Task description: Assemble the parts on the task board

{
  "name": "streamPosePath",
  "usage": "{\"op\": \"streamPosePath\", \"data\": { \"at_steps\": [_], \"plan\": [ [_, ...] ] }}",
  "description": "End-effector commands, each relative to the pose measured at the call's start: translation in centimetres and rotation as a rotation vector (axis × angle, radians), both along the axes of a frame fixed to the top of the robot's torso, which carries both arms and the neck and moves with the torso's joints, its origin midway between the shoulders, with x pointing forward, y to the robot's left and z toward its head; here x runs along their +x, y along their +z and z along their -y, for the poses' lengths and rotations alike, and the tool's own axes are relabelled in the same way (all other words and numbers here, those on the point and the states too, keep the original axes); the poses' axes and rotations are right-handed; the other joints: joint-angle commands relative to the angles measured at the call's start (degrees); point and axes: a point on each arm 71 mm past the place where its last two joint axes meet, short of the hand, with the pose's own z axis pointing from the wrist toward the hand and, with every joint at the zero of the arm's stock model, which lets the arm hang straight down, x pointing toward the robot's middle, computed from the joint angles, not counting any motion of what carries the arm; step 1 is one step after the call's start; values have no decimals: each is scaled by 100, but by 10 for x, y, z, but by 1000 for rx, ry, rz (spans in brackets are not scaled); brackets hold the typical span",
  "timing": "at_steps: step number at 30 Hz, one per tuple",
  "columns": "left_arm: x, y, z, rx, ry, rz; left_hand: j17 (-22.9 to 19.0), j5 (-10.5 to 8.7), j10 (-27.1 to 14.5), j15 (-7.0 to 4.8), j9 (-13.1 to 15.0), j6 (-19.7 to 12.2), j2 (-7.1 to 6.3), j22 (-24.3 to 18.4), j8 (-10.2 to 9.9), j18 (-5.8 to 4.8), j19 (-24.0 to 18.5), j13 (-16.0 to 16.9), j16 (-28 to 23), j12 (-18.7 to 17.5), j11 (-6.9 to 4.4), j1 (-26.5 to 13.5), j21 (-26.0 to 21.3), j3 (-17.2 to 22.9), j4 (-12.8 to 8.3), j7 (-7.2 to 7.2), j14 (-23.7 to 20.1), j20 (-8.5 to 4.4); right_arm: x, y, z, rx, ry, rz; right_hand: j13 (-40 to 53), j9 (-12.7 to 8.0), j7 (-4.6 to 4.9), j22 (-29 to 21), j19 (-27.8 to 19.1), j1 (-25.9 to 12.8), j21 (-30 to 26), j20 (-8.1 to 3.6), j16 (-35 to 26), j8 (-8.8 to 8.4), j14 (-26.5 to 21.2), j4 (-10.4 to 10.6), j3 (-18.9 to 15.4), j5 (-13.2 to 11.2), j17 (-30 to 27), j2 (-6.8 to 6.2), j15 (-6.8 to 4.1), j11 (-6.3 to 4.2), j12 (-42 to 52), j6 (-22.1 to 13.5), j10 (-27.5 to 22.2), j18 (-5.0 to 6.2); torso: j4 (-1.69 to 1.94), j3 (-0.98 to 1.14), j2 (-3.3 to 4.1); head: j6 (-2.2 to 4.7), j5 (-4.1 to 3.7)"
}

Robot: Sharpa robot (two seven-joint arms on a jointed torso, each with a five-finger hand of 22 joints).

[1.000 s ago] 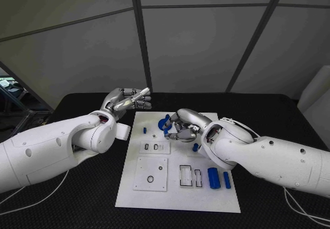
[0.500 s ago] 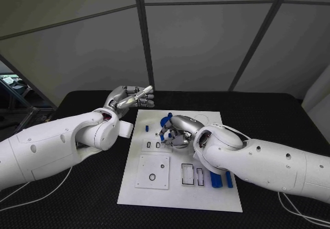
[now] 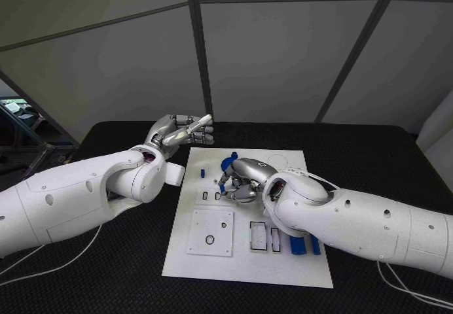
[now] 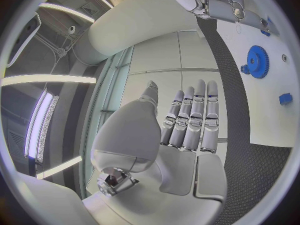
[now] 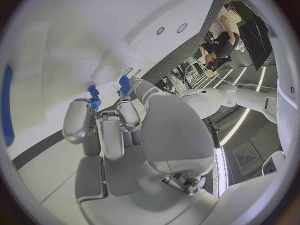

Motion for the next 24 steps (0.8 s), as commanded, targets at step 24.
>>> {"op": "streamPosePath", "data": {
  "at_steps": [24],
  "plan": [
    [0,1,2,-2,-15,1,9,-10,32,1,-3,37,61,-9,-28,-78,-31,7,-34,-31,18,-3,-23,-2,-31,-7,-24,2,-3,-16,0,-82,30,-41,-28,-4,6,-26,10,-129,-1,14,8,10,425,23,15,-19,633,-65,0,23,-57,-1,-57,26,-1,-3,-7,-89,3]
  ]
}}
